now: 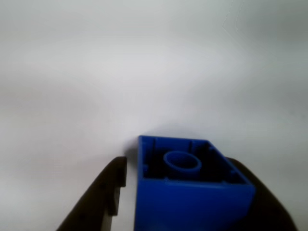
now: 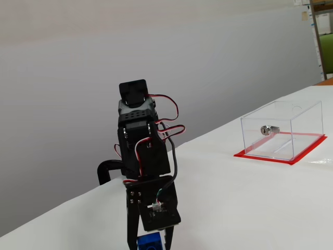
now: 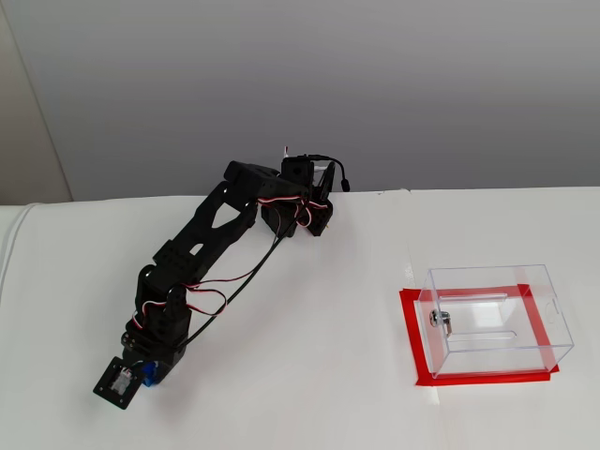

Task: Pick the blue lego brick and place it into the transparent box

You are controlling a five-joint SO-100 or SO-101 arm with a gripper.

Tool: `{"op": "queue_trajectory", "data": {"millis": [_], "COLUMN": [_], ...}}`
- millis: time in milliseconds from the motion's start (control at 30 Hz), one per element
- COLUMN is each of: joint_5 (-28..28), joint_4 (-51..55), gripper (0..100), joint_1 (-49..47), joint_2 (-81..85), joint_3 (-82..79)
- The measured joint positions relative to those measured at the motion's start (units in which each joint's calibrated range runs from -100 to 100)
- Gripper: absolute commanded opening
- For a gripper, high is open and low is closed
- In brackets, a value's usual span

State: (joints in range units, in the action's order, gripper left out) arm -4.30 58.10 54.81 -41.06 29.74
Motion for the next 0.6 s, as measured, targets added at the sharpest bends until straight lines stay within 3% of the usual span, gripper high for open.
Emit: {"op": "queue_trajectory", "data": {"millis": [133,300,600], "joint_5": [0.00,0.00,0.00], "joint_4": [0.00,0.00,0.00], "gripper": [21,13,12], "joint_1": [0.00,0.00,0.00], "joint_2": [0.00,0.00,0.00], "joint_3": [0.00,0.00,0.00]}}
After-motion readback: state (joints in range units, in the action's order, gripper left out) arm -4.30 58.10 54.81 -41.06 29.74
